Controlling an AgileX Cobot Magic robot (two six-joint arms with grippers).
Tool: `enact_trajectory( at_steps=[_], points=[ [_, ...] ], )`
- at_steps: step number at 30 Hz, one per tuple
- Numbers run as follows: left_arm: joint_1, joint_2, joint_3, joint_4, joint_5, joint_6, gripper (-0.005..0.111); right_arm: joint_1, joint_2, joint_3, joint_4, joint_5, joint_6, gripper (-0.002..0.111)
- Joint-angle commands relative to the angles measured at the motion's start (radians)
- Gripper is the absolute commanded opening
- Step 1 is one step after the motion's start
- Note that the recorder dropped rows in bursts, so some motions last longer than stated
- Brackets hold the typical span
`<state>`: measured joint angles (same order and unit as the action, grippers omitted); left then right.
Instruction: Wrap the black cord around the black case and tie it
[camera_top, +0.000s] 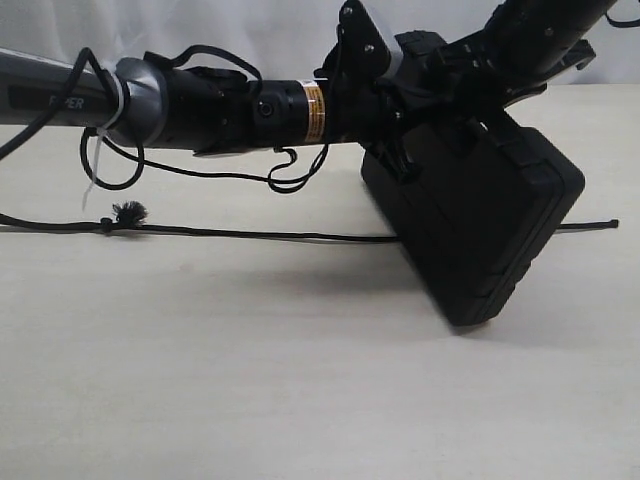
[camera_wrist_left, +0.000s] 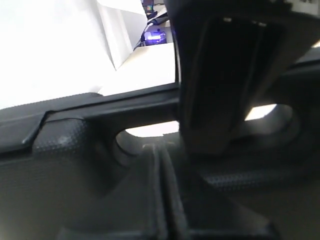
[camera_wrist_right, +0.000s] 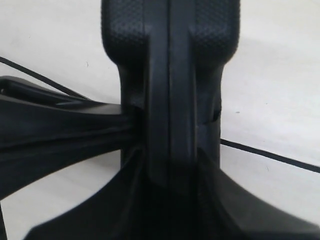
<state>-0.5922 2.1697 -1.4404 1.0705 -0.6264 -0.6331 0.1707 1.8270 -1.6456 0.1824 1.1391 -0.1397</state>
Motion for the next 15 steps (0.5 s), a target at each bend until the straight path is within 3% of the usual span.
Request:
enact_trajectory(
  at_steps=[1,5,15],
  points=[
    [-0.002,0.035,0.021,0.132,0.120,-0.051,0.000,-0.005,-0.027,-0.005,-0.016,-0.002,0.002,0.015],
    [-0.002,0.035,0.021,0.132,0.118,-0.051,0.000,-0.005,-0.027,-0.005,-0.016,-0.008,0.005,0.030],
    [-0.002,0.035,0.021,0.132,0.118,-0.051,0.000,-0.005,-0.027,-0.017,-0.014,-0.033,0.005,0.030]
  ],
)
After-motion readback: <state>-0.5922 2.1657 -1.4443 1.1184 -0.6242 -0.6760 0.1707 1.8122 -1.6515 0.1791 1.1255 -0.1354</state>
